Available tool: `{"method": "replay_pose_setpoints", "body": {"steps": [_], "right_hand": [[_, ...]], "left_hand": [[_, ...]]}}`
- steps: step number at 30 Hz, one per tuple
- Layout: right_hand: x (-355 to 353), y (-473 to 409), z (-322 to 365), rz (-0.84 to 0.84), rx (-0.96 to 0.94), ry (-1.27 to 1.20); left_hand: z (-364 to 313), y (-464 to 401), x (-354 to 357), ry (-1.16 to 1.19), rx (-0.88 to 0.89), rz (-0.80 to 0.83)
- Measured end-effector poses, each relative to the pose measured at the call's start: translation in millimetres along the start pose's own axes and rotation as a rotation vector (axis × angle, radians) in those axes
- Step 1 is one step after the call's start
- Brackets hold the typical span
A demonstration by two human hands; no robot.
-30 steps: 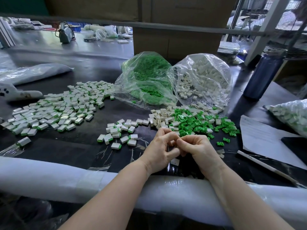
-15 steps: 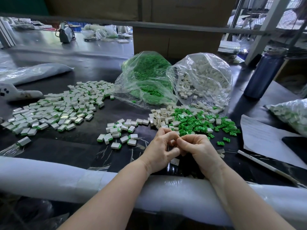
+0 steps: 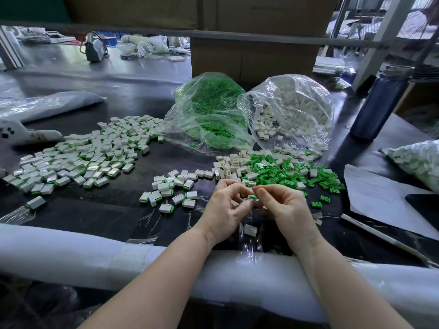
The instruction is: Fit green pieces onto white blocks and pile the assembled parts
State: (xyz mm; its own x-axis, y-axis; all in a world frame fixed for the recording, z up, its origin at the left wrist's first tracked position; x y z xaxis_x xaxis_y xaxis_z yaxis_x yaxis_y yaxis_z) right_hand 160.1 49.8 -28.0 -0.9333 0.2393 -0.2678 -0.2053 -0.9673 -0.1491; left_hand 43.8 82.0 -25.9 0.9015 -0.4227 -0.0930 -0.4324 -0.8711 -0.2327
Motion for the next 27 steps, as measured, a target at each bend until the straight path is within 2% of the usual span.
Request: {"method": "replay_pose_setpoints", "body": {"steps": [3, 8, 12, 15, 21, 23, 27], "right_hand": [[-10, 0, 5, -0.084, -0.075, 0.169], [-4, 0, 10, -0.059, -0.122, 0.347], [-5, -2, 8, -0.072, -0.104, 0.366], [-18, -1, 7, -0.184, -0.089, 0.342], [-41, -1, -10, -0.366, 0.055, 0.435], [-48, 0, -14, -0.415, 0.104, 0.472], [-54, 2, -18, -0.445, 0.173, 0.538]], "left_hand": [[0, 0, 1, -0.022, -0.015, 0.001], [0, 1, 4, -0.093, -0.011, 0.026], [0, 1, -1, -0.093, -0.019, -0.014], [0, 3, -16, -0.091, -0.025, -0.147], [8, 13, -70, -0.115, -0.080, -0.628], [6, 15, -79, -0.235, -0.075, -0.692], [7, 15, -79, -0.373, -0.116, -0.680]]}}
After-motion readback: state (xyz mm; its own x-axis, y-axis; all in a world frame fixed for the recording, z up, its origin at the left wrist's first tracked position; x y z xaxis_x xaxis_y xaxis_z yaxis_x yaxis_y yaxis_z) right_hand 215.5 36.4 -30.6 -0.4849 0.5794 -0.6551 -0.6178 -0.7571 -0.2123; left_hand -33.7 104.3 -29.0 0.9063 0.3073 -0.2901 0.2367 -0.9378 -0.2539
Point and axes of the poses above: each hand's wrist, its own y-axis away from the middle knuckle, its own x-axis out of the palm, z = x × y, the point moved 9 cm from there along -y, towards the middle knuckle, and after that the axes turned 13 degrees about y, right-handed, at the moved point
